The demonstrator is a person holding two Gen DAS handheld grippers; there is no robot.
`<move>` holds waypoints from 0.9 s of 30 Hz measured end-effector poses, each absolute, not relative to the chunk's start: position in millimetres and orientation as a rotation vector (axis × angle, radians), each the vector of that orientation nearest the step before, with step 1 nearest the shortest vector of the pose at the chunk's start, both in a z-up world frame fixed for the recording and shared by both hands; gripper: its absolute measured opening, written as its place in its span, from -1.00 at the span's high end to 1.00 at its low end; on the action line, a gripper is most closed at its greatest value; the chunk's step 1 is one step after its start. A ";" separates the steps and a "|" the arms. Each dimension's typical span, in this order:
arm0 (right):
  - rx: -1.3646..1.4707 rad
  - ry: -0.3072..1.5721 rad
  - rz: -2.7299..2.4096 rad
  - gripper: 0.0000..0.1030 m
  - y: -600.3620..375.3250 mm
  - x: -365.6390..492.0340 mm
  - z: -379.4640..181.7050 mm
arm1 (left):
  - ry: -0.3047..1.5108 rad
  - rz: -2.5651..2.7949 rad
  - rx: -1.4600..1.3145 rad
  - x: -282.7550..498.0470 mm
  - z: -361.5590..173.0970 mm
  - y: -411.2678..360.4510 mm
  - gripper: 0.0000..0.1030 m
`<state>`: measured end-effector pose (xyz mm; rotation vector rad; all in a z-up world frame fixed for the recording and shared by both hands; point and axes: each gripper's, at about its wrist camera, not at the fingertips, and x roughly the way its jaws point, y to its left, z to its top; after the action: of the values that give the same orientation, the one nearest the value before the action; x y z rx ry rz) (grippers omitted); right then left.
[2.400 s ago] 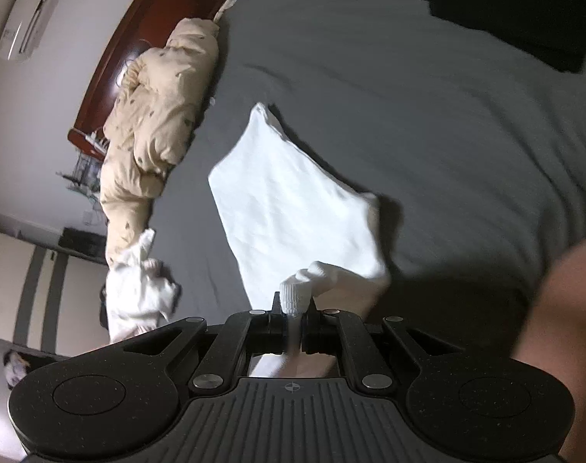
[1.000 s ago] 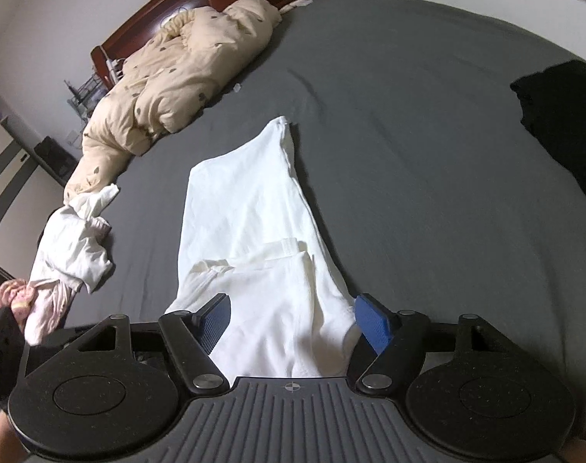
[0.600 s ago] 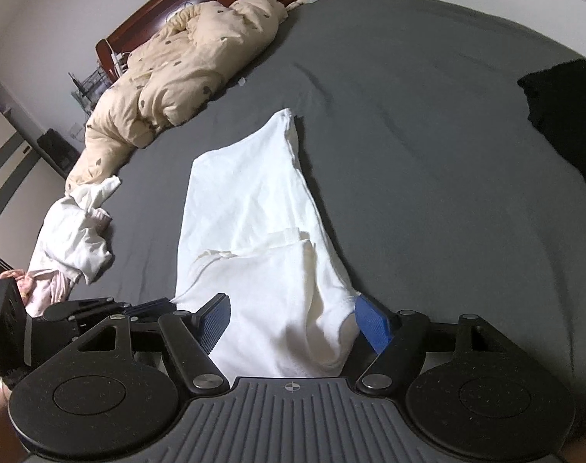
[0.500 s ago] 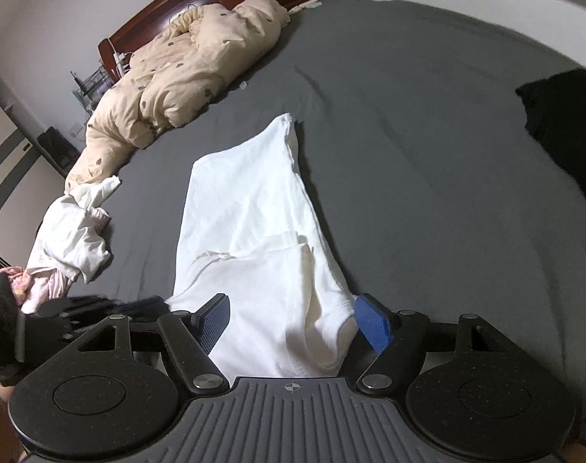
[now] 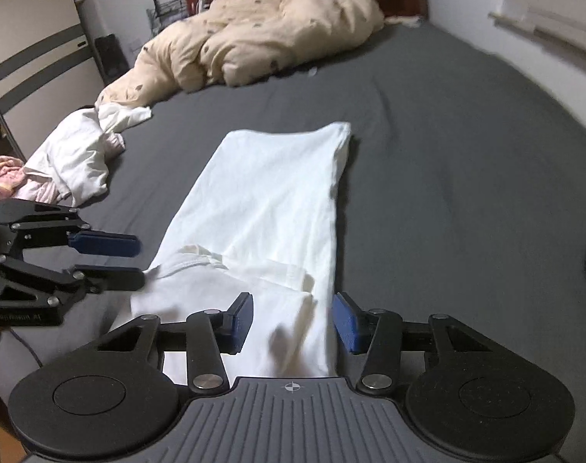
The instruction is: Fold clothes
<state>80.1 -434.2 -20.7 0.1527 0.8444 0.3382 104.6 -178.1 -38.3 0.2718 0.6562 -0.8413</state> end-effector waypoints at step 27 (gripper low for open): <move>0.161 0.853 0.297 0.59 -425.1 90.2 -44.8 | 0.768 -0.764 0.180 127.7 -67.6 -208.8 0.73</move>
<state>90.2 -425.1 -44.8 0.1612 0.8533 0.2966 127.7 -208.8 -67.6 0.1799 0.7679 -0.7641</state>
